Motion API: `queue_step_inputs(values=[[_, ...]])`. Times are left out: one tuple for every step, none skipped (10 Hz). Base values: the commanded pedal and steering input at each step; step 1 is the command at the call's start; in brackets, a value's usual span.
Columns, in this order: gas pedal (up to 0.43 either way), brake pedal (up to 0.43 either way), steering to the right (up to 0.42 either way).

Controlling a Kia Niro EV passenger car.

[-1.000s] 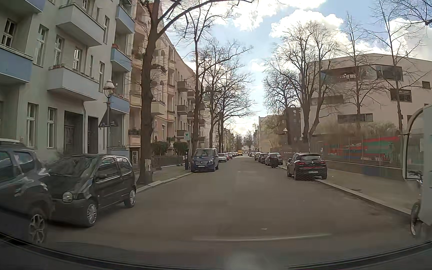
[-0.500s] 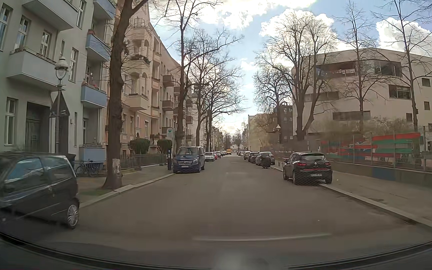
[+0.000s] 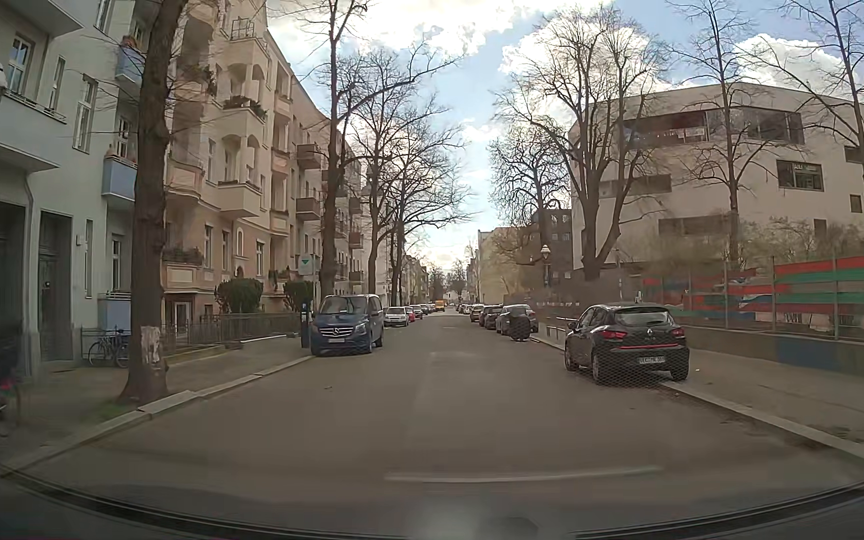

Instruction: Follow the waypoints while adhering to traffic rules and regulations

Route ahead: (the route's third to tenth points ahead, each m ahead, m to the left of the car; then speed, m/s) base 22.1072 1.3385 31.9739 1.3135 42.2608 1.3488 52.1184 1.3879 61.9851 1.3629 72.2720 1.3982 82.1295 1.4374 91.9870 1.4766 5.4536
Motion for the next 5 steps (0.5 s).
queue_step_inputs(values=[[0.067, 0.03, 0.025], [0.067, 0.03, 0.016], [0.067, 0.03, 0.014], [0.067, 0.03, 0.013], [0.067, 0.03, 0.012]])
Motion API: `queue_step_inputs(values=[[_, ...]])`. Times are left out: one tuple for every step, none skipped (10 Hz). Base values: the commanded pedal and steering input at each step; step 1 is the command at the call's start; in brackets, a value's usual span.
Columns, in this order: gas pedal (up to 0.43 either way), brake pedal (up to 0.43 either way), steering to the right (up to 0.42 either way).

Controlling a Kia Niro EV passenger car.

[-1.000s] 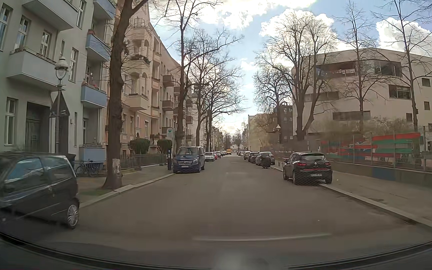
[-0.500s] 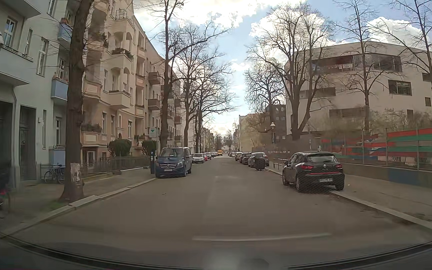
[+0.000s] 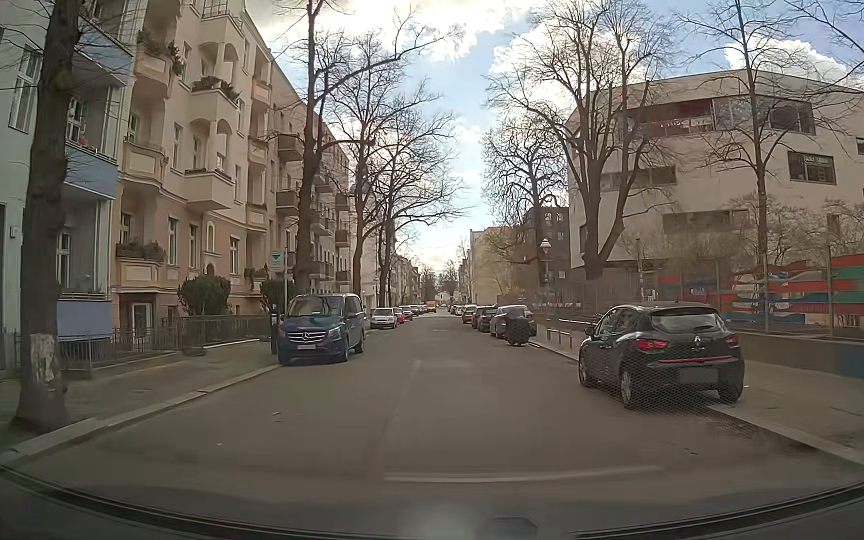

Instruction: Follow the waypoints while adhering to traffic rules and regulations

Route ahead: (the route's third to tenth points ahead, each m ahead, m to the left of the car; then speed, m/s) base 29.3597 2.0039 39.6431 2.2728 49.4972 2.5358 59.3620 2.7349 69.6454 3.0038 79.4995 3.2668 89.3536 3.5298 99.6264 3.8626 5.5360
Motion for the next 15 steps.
queue_step_inputs(values=[[0.067, 0.03, 0.011], [0.067, 0.03, 0.009], [0.067, 0.03, 0.004], [0.067, 0.03, 0.002], [0.067, 0.03, 0.002], [0.067, 0.03, 0.002], [0.067, 0.03, 0.001], [0.067, 0.03, 0.001], [0.039, 0.03, 0.001], [0.039, 0.03, 0.001], [0.039, 0.03, 0.001], [0.028, 0.03, 0.0], [0.028, 0.03, 0.001], [0.028, 0.03, 0.002], [0.028, 0.03, -0.001]])
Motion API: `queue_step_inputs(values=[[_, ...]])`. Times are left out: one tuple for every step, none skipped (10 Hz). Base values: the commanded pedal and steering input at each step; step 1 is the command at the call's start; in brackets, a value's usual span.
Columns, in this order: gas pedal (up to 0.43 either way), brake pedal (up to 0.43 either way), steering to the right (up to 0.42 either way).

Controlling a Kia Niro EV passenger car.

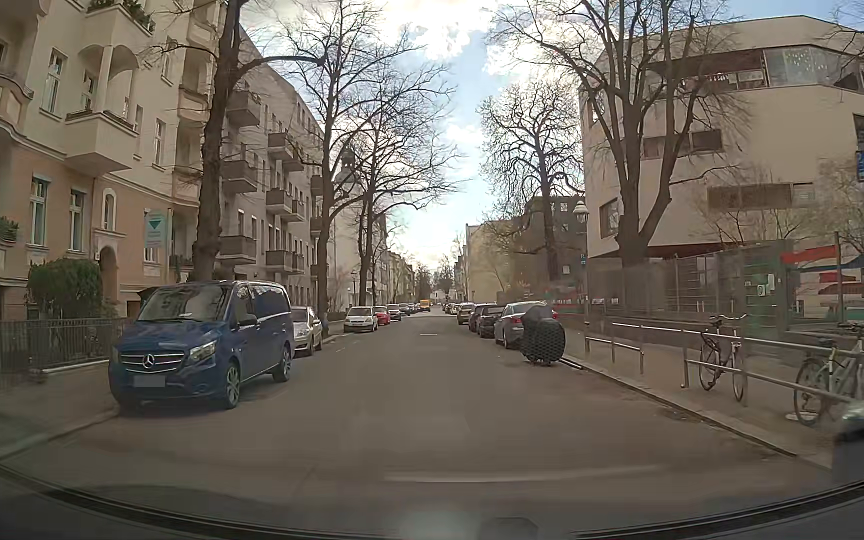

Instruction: Follow the waypoints while adhering to traffic rules and regulations

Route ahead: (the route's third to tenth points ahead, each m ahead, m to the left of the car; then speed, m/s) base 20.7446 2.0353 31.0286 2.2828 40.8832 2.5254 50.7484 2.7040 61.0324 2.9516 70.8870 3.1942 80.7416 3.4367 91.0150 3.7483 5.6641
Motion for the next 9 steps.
queue_step_inputs(values=[[0.028, 0.03, -0.004], [0.039, 0.03, -0.009], [0.047, 0.03, -0.01], [0.059, 0.03, -0.01], [0.059, 0.03, -0.01], [0.067, 0.03, -0.01], [0.067, 0.03, -0.013], [0.067, 0.03, -0.02], [0.067, 0.03, -0.026]])
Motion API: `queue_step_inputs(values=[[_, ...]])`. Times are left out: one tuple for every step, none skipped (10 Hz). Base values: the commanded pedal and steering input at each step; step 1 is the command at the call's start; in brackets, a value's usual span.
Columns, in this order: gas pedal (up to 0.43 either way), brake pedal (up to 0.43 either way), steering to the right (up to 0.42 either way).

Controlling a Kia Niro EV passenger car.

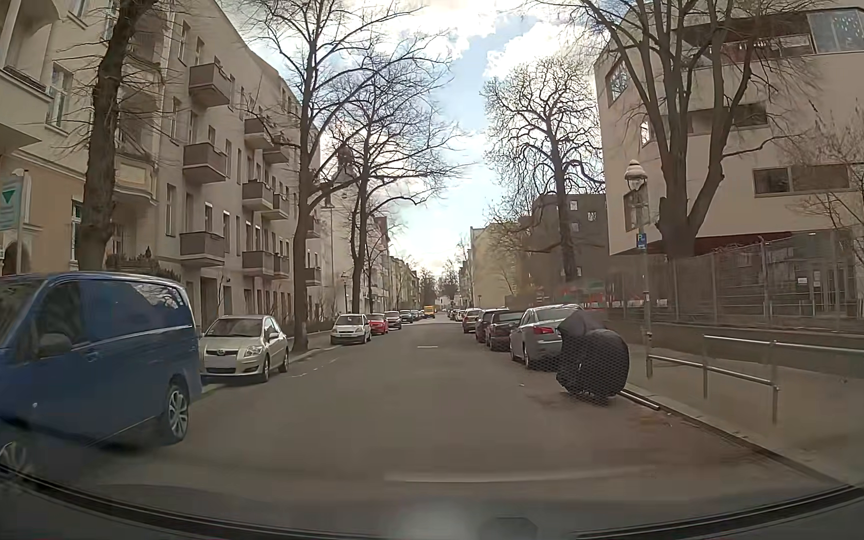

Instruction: Follow the waypoints while adhering to traffic rules and regulations

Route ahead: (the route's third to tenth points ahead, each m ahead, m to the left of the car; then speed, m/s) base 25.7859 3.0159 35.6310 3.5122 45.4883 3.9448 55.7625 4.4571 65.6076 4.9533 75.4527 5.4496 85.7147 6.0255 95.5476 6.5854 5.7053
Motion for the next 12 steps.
queue_step_inputs(values=[[0.067, 0.03, -0.026], [0.067, 0.03, -0.026], [0.067, 0.03, -0.026], [0.067, 0.03, -0.03], [0.067, 0.03, -0.033], [0.067, 0.03, -0.032], [0.067, 0.03, -0.032], [0.067, 0.03, -0.031], [0.067, 0.03, -0.03], [0.059, 0.03, -0.03], [0.059, 0.03, -0.03], [0.059, 0.03, -0.028]])
